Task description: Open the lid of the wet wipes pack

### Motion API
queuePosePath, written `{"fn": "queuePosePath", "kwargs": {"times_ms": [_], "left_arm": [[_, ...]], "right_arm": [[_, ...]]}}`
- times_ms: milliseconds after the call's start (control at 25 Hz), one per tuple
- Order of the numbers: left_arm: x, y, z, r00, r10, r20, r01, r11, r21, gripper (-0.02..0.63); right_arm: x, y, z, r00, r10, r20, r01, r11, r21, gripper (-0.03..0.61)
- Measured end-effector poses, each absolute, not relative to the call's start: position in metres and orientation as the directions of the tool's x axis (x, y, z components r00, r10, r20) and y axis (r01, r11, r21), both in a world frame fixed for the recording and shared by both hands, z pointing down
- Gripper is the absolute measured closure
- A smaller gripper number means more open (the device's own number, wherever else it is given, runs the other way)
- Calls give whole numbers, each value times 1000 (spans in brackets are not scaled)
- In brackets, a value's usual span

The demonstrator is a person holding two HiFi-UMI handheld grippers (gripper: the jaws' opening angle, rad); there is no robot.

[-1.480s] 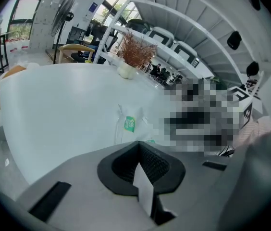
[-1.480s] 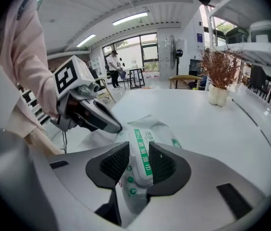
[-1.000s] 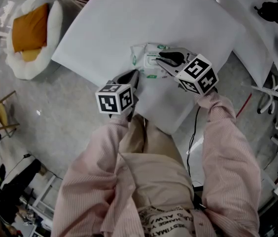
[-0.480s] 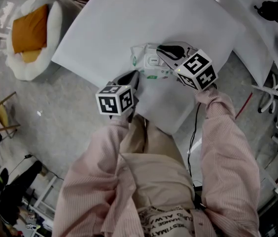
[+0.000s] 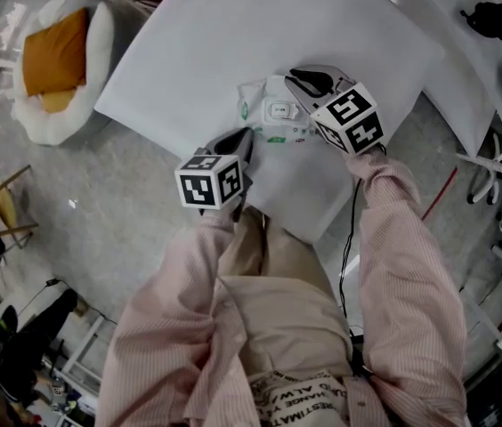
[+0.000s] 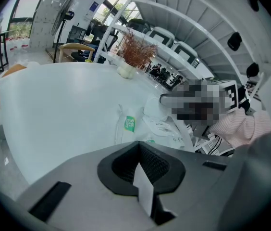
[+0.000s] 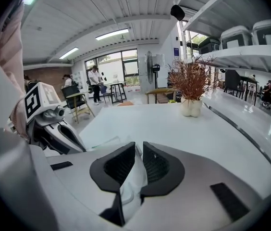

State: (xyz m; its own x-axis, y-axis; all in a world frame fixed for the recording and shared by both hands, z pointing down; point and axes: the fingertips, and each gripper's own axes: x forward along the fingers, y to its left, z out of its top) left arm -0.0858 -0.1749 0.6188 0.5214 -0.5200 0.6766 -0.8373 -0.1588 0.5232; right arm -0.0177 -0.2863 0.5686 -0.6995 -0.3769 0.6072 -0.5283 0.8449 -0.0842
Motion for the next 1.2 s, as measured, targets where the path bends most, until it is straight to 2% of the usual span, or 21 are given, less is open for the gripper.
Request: {"fn": "queuePosePath", "kwargs": {"times_ms": [400,760,1000,1200], "left_arm": [[-84,-171,613,537,-518,666,-828,-173,534,614],[-82,-180,585,565,-571,595,-806,-230,545,614],[-80,-180,552,575,-639,511,-796,-292,531,614],[-88,-191,531,561,-703,437,-804,-338,489,614]], "right_arm": [[-16,-290,570,-695,-410,591,-560,824,-88,518],[-8,-291,546,-730,-457,509,-603,781,-163,509],[1,-275,526,-715,-511,477,-632,765,-126,565],[0,-264,516,-716,-552,428,-647,754,-110,577]]}}
